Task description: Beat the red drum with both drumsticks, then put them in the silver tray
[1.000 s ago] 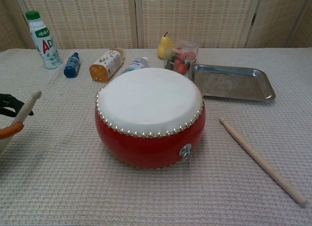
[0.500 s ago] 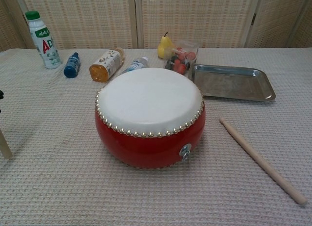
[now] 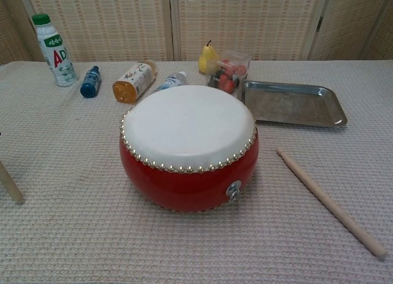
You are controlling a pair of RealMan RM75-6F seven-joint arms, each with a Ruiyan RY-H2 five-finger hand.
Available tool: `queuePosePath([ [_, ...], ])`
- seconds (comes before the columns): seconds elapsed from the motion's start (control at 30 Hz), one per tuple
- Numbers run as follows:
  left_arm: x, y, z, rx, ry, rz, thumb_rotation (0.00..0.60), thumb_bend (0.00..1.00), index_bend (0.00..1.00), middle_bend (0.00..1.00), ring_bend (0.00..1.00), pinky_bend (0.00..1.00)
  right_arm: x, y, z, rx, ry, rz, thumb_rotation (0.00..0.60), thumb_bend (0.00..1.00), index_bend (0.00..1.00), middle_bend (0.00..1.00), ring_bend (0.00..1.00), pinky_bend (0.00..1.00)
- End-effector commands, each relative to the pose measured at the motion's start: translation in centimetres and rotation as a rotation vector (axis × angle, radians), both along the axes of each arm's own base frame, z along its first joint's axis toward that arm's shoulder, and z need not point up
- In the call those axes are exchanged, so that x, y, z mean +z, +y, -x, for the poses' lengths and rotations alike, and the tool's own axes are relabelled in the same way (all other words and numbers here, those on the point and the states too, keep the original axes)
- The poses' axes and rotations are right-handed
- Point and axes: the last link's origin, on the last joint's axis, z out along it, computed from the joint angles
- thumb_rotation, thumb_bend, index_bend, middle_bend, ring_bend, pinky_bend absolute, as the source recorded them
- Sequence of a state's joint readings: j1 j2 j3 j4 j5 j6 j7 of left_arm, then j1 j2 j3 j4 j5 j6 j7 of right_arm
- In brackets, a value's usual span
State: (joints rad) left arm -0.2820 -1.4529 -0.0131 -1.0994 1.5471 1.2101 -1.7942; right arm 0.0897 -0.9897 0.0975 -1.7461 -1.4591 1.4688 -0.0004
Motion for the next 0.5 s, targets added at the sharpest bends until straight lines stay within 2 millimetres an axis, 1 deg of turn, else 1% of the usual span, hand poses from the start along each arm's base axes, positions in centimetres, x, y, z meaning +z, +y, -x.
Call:
queuePosePath([
  [0.03, -0.46, 0.28, -0.06, -0.015, -0.020, 0.016, 0.600, 0.50, 0.48, 0.44, 0.39, 0.45, 0.00, 0.02, 0.02, -0.001, -0.001, 0.000, 0.600, 0.08, 0.23, 0.26, 0.17, 0.31],
  [0.17, -0.64, 0.43, -0.13, -0.025, -0.027, 0.017, 0.600, 0.50, 0.44, 0.45, 0.39, 0.45, -0.01, 0.04, 0.08, -0.004, -0.001, 0.000, 0.600, 0.08, 0.23, 0.27, 0.17, 0.31],
  [0.33, -0.81, 0.61, -0.17, -0.021, -0.044, 0.012, 0.600, 0.50, 0.36, 0.46, 0.41, 0.47, -0.01, 0.09, 0.14, -0.007, -0.004, 0.002, 0.600, 0.08, 0.23, 0.27, 0.17, 0.31],
  [0.5, -0.72, 0.82, -0.35, -0.027, -0.043, 0.008, 0.600, 0.50, 0.35, 0.49, 0.45, 0.49, -0.03, 0.13, 0.19, -0.007, -0.004, 0.003, 0.600, 0.08, 0.23, 0.27, 0.17, 0.31],
])
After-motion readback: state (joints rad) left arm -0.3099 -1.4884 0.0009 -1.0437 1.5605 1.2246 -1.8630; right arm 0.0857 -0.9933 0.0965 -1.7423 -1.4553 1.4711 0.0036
